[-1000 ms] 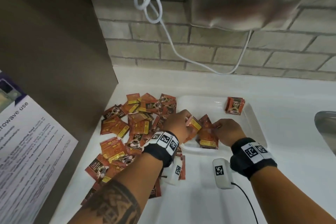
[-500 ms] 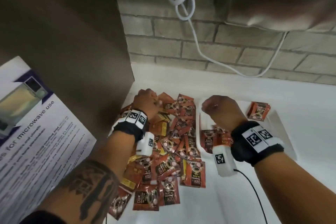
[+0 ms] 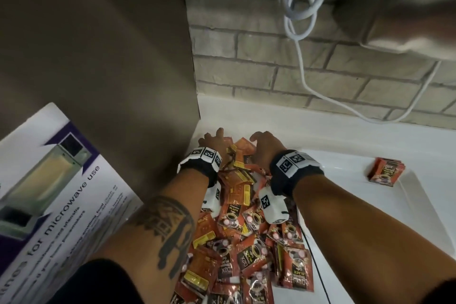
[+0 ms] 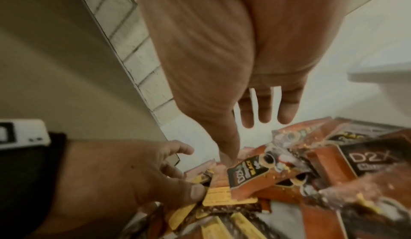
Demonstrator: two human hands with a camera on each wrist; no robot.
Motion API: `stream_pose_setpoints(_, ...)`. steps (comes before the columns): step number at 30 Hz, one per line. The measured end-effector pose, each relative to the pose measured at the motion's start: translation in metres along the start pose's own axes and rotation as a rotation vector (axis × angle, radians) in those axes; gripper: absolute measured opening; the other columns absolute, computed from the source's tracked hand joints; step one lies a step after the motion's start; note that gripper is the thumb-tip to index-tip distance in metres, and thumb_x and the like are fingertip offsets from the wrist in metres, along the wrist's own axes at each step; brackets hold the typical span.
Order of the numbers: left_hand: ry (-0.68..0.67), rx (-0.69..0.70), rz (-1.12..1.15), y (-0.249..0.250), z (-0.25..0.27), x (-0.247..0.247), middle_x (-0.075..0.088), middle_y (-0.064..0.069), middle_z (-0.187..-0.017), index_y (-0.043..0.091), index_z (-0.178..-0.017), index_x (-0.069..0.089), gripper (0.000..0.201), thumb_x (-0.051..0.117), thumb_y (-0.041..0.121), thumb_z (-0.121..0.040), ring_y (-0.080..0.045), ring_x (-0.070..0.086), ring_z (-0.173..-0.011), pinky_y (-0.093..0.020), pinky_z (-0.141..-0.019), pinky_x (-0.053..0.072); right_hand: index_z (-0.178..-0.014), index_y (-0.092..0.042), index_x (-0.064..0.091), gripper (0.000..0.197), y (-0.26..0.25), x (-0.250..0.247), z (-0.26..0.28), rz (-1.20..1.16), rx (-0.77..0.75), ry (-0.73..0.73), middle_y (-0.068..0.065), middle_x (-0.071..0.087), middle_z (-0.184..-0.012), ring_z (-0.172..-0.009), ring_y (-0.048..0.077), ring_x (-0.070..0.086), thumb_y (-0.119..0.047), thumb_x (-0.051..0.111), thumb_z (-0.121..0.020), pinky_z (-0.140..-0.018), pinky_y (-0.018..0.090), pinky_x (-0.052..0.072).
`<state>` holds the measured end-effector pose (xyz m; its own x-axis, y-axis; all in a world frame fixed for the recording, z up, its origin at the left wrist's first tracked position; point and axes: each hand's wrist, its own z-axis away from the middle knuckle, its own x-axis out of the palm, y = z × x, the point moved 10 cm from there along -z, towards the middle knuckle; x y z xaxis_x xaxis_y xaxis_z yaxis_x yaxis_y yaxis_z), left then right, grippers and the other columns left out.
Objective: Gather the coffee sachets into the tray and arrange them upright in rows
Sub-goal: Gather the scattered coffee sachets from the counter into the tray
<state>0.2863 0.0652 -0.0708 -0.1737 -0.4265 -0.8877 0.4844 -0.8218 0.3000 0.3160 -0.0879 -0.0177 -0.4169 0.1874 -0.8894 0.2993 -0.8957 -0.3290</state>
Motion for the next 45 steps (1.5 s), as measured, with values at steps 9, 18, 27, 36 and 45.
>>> stream_pose_setpoints(9, -0.038, 0.066, 0.109, 0.004, -0.004, 0.002, 0.056, -0.011, -0.133, 0.029, -0.129, 0.054, 0.052, 0.07, 0.042, -0.081, -0.036, 0.053, -0.121, -0.04, -0.1, 0.046, -0.124, -0.017, 0.052, 0.039, -0.006, 0.023, -0.017, 0.146, -0.052, -0.03, 0.006, 0.055, -0.122, -0.12, 0.03, 0.05, -0.03, 0.064, -0.089, -0.104, 0.045, 0.039)
stream_pose_setpoints(18, 0.012, 0.108, 0.395, -0.003, 0.009, -0.004, 0.065, 0.003, -0.116, 0.027, -0.097, 0.061, 0.037, 0.08, 0.004, -0.076, -0.021, 0.064, -0.105, -0.031, -0.087, 0.055, -0.1, -0.016, 0.066, 0.014, -0.001, 0.013, -0.009, -0.049, -0.085, 0.012, -0.004, 0.067, -0.094, -0.091, 0.019, 0.062, -0.022, 0.064, -0.088, -0.084, 0.029, 0.047)
stream_pose_setpoints(27, 0.033, 0.172, 0.472, -0.001, 0.024, -0.019, 0.072, 0.006, -0.103, 0.032, -0.094, 0.065, 0.043, 0.081, -0.003, -0.073, -0.012, 0.068, -0.091, -0.024, -0.075, 0.056, -0.088, -0.021, 0.069, 0.01, 0.015, -0.016, 0.005, -0.475, -0.051, 0.099, -0.004, 0.069, -0.081, -0.072, 0.01, 0.062, -0.015, 0.077, -0.083, -0.058, 0.022, 0.045)
stream_pose_setpoints(36, 0.115, 0.139, 0.65, -0.008, 0.041, -0.043, 0.074, -0.001, -0.099, 0.023, -0.095, 0.069, 0.036, 0.07, -0.009, -0.08, -0.011, 0.068, -0.082, -0.017, -0.064, 0.056, -0.098, -0.007, 0.072, 0.019, 0.047, -0.088, 0.059, -1.035, -0.106, 0.263, 0.009, 0.077, -0.093, -0.083, 0.022, 0.072, -0.011, 0.08, -0.081, -0.077, 0.037, 0.058)
stream_pose_setpoints(45, 0.256, 0.215, 0.83, 0.023, 0.09, -0.091, 0.075, -0.002, -0.098, 0.029, -0.092, 0.07, 0.04, 0.073, -0.009, -0.078, -0.019, 0.072, -0.089, -0.034, -0.077, 0.062, -0.089, -0.015, 0.07, 0.012, 0.162, -0.069, 0.14, -1.098, 0.114, 0.312, -0.005, 0.069, -0.066, -0.064, 0.016, 0.062, -0.026, 0.075, -0.088, -0.065, 0.032, 0.052)
